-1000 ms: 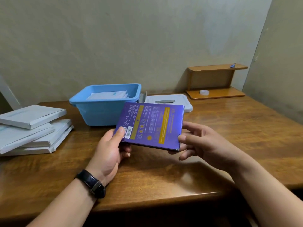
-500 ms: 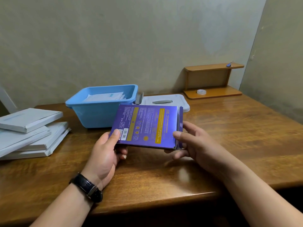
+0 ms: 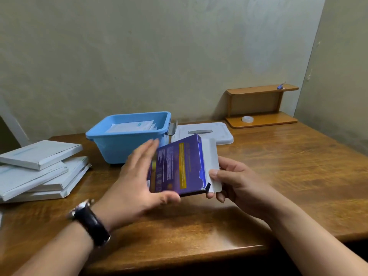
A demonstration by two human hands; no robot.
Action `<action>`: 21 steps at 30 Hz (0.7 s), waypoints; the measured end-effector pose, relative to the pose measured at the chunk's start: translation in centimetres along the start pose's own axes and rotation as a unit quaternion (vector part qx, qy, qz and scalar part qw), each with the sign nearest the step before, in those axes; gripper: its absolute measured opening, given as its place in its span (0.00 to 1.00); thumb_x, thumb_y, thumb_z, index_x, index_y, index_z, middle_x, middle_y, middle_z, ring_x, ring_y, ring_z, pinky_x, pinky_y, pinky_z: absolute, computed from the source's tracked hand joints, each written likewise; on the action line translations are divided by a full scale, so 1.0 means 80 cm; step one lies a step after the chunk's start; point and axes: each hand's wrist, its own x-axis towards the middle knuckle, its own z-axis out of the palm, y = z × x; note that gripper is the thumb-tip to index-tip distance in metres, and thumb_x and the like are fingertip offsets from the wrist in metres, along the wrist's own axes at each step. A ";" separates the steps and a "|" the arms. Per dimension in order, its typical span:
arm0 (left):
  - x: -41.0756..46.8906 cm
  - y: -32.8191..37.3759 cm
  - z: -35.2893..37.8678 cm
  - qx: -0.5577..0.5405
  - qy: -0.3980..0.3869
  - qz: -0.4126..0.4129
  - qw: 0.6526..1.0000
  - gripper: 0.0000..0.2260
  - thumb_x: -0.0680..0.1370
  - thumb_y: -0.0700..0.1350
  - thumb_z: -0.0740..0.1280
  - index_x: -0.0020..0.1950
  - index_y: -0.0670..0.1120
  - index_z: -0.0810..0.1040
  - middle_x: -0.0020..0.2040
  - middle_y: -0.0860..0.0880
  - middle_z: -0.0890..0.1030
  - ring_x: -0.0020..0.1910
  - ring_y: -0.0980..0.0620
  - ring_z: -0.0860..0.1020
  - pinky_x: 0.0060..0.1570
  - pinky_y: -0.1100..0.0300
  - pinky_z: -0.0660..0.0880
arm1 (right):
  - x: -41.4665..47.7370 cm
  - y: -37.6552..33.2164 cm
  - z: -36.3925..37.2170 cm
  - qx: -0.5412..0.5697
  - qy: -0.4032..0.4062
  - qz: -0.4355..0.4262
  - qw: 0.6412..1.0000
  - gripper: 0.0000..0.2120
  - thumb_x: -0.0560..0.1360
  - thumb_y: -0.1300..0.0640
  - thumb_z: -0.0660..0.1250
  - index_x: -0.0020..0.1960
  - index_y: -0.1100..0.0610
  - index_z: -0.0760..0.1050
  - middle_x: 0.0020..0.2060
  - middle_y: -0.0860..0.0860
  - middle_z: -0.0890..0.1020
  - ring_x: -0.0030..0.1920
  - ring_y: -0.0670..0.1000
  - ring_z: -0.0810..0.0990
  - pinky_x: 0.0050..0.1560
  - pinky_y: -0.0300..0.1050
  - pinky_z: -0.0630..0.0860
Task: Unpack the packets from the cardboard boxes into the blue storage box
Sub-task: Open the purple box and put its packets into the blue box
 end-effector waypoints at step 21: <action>0.010 0.003 -0.024 0.171 0.111 0.165 0.965 0.64 0.63 0.70 0.77 0.86 0.57 0.40 0.81 0.47 0.62 0.79 0.47 0.62 0.77 0.46 0.62 | 0.018 -0.054 0.076 -0.688 0.110 -0.268 0.666 0.12 0.78 0.51 0.76 0.61 0.45 0.82 0.54 0.46 0.83 0.51 0.47 0.78 0.46 0.40 0.72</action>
